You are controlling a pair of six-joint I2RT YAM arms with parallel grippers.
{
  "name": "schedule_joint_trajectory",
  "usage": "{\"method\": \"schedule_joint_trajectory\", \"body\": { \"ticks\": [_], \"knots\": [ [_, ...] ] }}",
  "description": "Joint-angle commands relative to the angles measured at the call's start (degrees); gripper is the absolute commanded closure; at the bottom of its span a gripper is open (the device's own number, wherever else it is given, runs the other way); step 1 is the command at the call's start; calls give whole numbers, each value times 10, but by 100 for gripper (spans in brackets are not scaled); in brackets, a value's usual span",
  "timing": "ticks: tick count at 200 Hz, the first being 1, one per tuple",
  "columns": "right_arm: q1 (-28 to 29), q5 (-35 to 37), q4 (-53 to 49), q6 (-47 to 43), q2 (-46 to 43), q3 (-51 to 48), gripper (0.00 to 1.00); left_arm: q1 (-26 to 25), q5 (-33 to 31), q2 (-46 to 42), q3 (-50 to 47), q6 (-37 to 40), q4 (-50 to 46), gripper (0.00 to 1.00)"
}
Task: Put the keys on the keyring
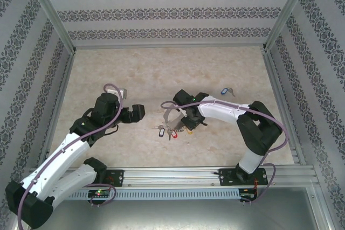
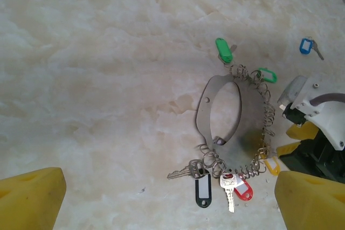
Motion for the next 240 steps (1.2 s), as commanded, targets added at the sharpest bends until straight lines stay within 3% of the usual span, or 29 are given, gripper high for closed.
{"method": "schedule_joint_trajectory", "body": {
  "ticks": [1, 143, 240],
  "knots": [
    [-4, 23, 6, -29, -2, 19, 61, -2, -14, -14, -8, -10, 38, 0],
    [-3, 19, 2, -24, 63, 48, 78, -2, 8, 23, 30, 50, 14, 0],
    [-13, 17, -17, 8, 19, 52, 78, -2, 14, 28, 43, 55, -3, 0]
  ]
}}
